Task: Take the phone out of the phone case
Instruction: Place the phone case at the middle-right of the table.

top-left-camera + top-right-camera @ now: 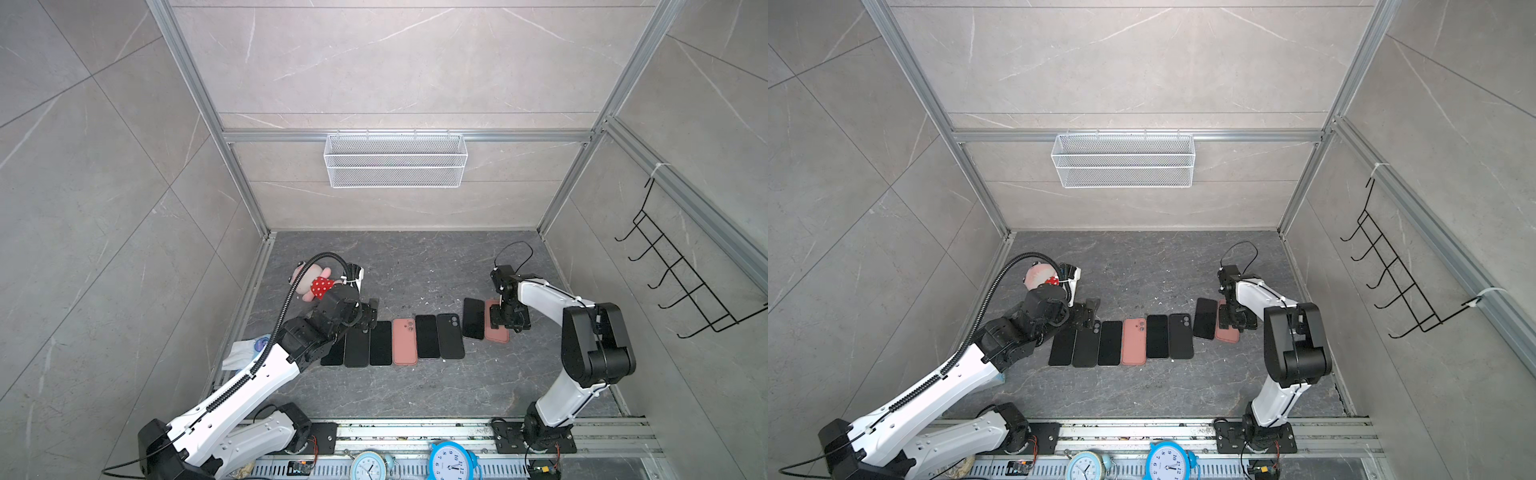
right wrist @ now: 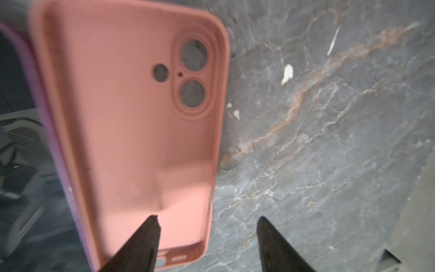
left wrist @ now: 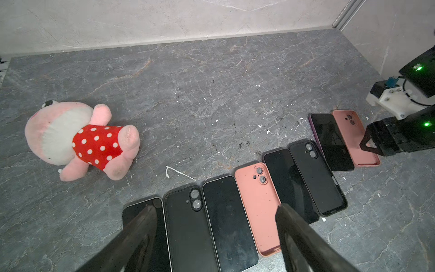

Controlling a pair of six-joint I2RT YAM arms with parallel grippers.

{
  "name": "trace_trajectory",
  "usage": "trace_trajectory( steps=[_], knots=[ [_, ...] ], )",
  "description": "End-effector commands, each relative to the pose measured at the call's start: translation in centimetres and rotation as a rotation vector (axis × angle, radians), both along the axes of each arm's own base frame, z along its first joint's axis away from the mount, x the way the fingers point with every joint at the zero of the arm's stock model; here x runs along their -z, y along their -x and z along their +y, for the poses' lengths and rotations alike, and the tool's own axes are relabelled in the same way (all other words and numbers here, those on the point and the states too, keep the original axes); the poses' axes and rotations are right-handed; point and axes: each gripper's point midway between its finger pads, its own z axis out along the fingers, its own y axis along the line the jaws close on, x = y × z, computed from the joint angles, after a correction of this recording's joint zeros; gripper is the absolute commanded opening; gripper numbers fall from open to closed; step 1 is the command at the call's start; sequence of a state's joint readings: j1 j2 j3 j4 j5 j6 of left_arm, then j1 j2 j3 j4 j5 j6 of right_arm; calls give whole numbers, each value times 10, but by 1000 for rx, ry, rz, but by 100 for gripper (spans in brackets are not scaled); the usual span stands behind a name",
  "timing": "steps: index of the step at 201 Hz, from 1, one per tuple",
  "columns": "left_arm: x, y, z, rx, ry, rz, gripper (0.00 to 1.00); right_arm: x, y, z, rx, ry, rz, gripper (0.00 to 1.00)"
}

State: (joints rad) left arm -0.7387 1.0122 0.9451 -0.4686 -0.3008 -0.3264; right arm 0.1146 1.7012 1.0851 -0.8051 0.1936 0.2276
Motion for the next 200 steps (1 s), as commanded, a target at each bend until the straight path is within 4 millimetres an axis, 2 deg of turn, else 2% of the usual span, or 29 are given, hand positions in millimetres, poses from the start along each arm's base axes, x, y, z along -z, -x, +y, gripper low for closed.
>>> trace_trajectory(
  steps=[1,16,38,55,79,118,145,200],
  knots=[
    [-17,-3,-6,9,54,-21,81,-29,-27,29,-16,-159,-138,78],
    [-18,-3,-9,20,66,-25,81,-32,-40,44,2,-256,-172,87],
    [-16,-2,-9,27,69,-25,81,-29,-63,52,57,-317,-205,85],
    [-13,0,-12,45,68,-16,80,-23,-82,56,78,-331,-204,80],
    [-8,3,-12,56,61,-7,79,-17,-105,51,92,-292,-222,73],
    [-3,7,-6,51,50,-8,78,0,-127,45,95,-241,-190,62],
    [-3,8,-4,48,44,-8,78,10,-130,45,85,-230,-159,54],
    [-2,5,-5,44,38,-11,78,24,-109,43,22,-208,-85,45]
  ],
)
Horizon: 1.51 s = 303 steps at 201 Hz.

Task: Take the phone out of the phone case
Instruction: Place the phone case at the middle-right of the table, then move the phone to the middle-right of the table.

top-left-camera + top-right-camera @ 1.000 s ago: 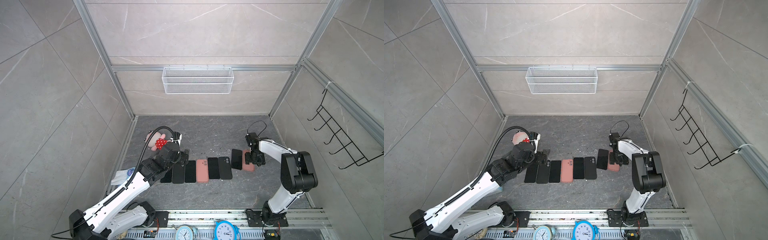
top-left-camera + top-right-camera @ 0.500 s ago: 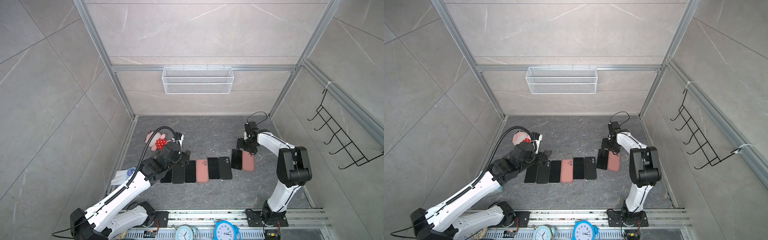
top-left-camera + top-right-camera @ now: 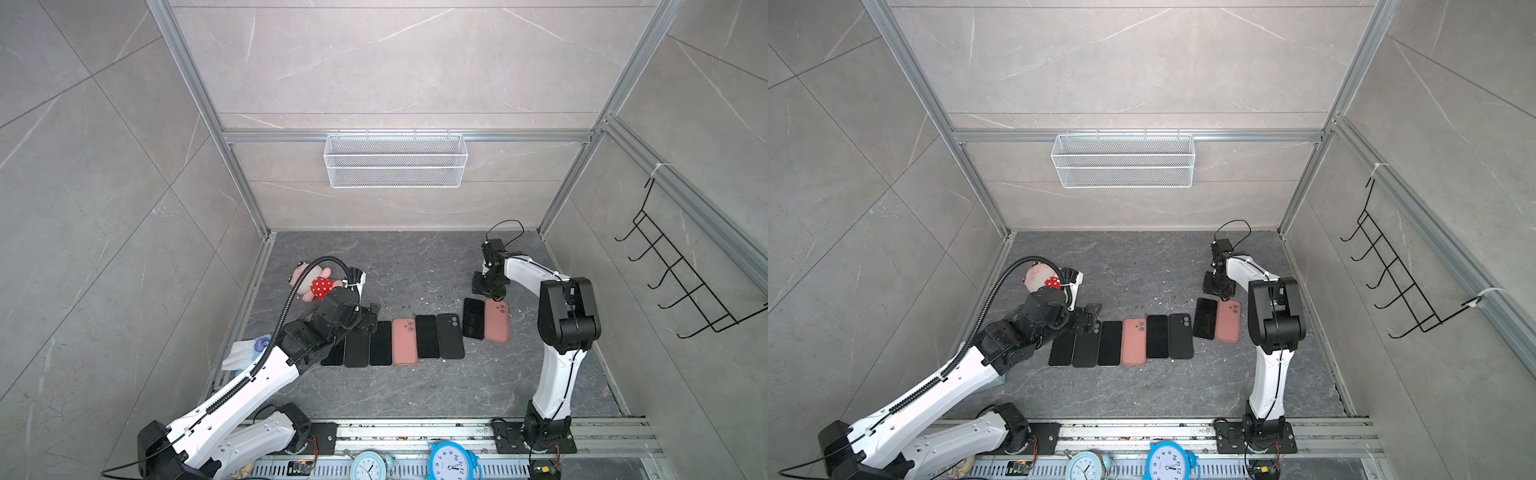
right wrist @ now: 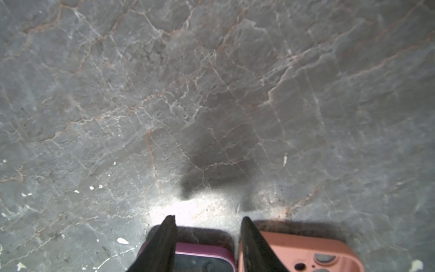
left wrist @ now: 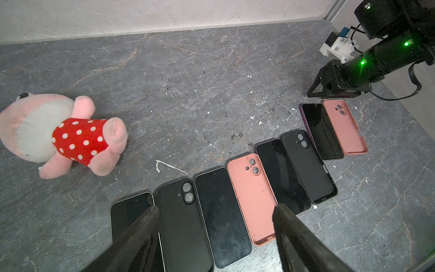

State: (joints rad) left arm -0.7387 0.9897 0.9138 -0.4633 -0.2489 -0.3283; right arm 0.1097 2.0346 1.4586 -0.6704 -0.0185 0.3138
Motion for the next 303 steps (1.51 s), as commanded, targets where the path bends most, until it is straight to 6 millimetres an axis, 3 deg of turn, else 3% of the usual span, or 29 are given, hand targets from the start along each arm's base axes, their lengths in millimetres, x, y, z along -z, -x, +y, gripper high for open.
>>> trace_trajectory(
  steps=[1,97,167,184,211,240,279,303],
  knots=[
    [-10,-4,-1,2,17,-35,78,12,17,-5,-40,36,69,45],
    [-15,-4,1,-6,20,-45,77,10,40,21,-220,62,95,43],
    [-18,0,6,-16,33,-54,77,9,63,29,-213,20,109,41],
    [-19,1,7,-18,34,-55,77,2,60,28,-192,25,80,43],
    [-21,1,8,-22,31,-57,76,-25,48,30,-155,9,-2,48],
    [-22,3,9,-19,36,-59,76,-48,47,14,-72,49,-35,52],
    [-17,5,9,-10,35,-49,76,-39,58,-11,41,50,10,42],
    [-17,7,11,-14,34,-51,76,-30,76,-16,60,54,44,40]
  ],
)
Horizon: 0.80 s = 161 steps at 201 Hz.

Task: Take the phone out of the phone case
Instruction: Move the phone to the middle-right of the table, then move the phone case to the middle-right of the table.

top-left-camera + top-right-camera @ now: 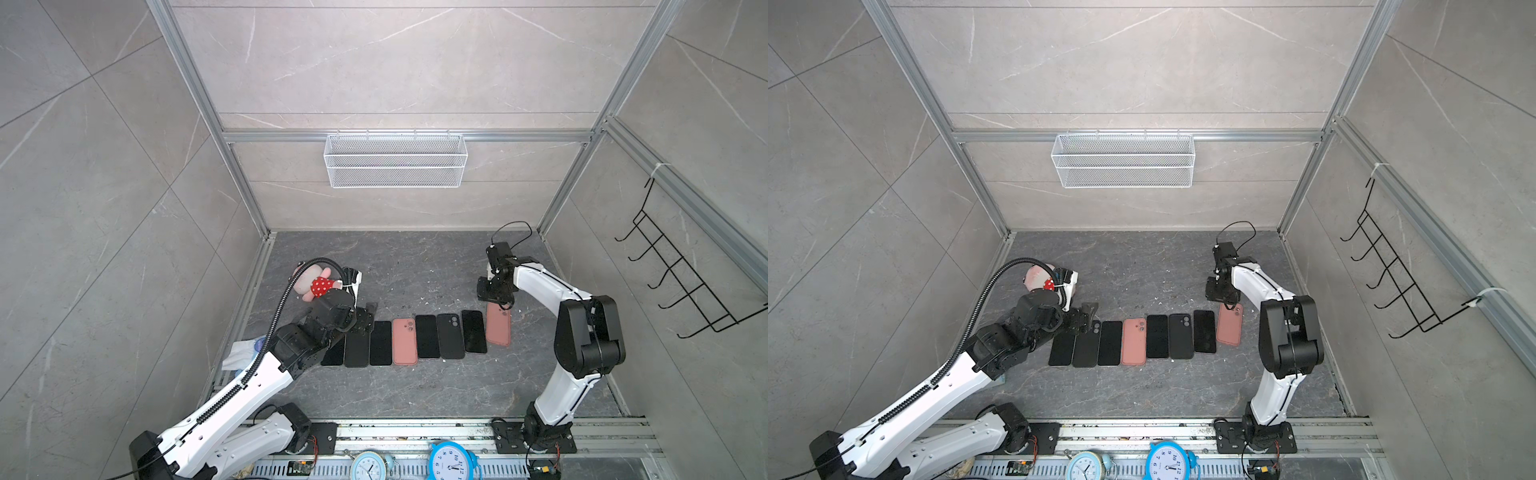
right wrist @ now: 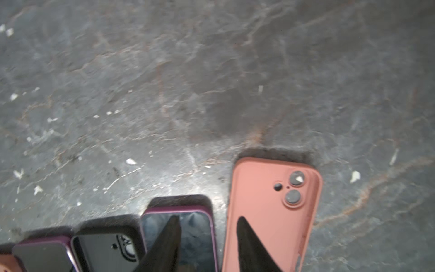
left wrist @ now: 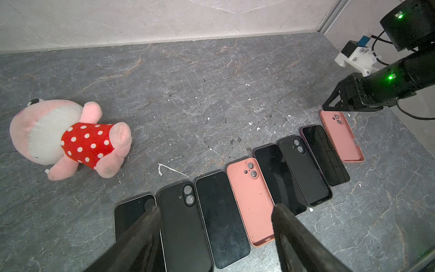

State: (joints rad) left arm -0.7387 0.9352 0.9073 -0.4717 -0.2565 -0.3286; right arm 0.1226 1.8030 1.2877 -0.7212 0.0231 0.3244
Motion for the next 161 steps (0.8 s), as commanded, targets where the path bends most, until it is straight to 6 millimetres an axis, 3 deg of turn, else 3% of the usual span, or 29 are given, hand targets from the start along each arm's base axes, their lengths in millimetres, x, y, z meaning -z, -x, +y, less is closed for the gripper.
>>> trace_trajectory(
  steps=[1,55,101,161],
  knots=[
    [-5,2,5,-8,11,-19,76,6,27,-8,55,17,56,40],
    [-4,3,4,-4,18,-16,76,32,81,-12,128,-5,120,29],
    [-6,5,5,-4,31,-23,76,43,103,-10,145,-29,146,18],
    [-9,5,6,-8,42,-32,76,45,131,-10,141,2,172,15]
  ],
)
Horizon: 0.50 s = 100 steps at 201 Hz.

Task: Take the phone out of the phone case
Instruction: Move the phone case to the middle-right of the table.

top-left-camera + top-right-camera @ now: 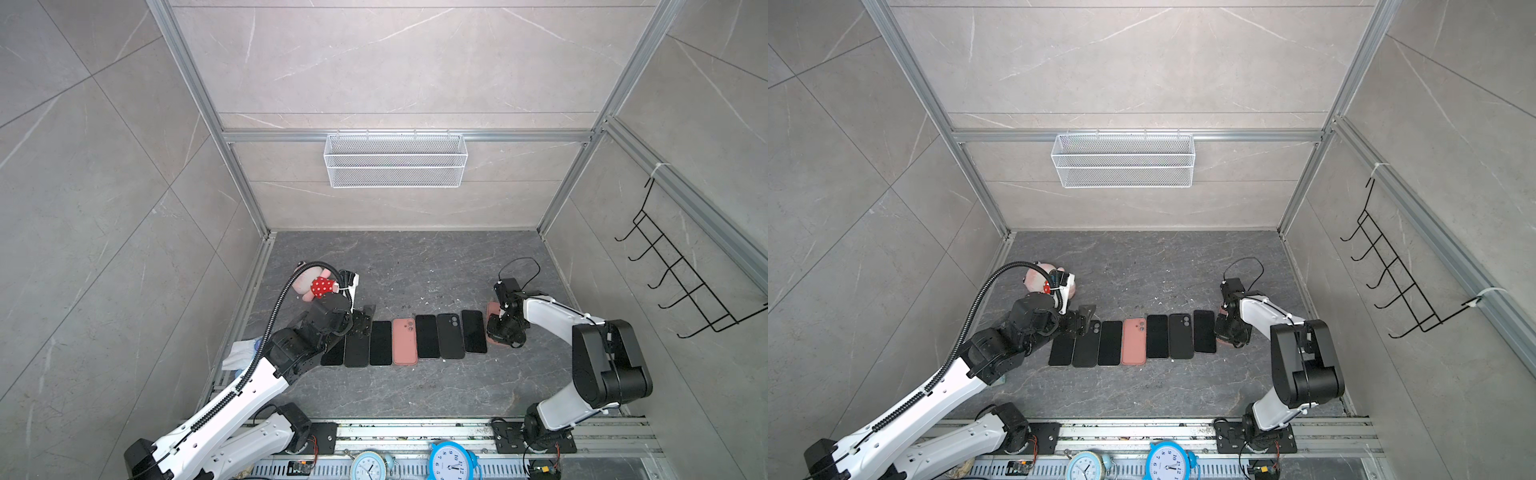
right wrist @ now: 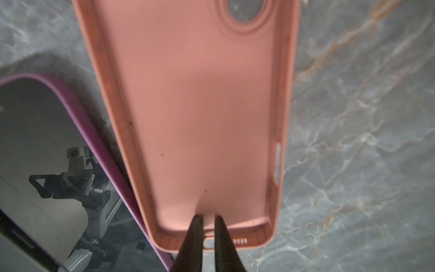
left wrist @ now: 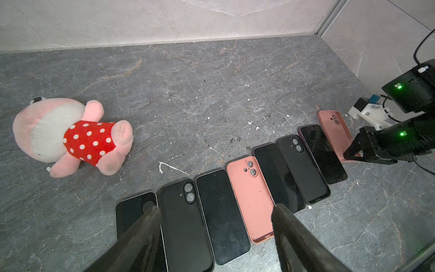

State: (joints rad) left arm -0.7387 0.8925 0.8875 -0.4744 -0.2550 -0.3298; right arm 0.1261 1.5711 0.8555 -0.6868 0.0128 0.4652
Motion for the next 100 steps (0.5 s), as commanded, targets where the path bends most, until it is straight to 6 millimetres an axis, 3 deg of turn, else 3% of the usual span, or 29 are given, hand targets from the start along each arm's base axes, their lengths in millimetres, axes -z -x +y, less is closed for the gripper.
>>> trace_trajectory(
  steps=[1,100],
  knots=[
    [-6,0,2,-10,27,-17,76,-2,12,2,5,18,6,15],
    [-7,3,3,-6,49,-28,76,-9,35,-5,7,87,39,14]
  ],
)
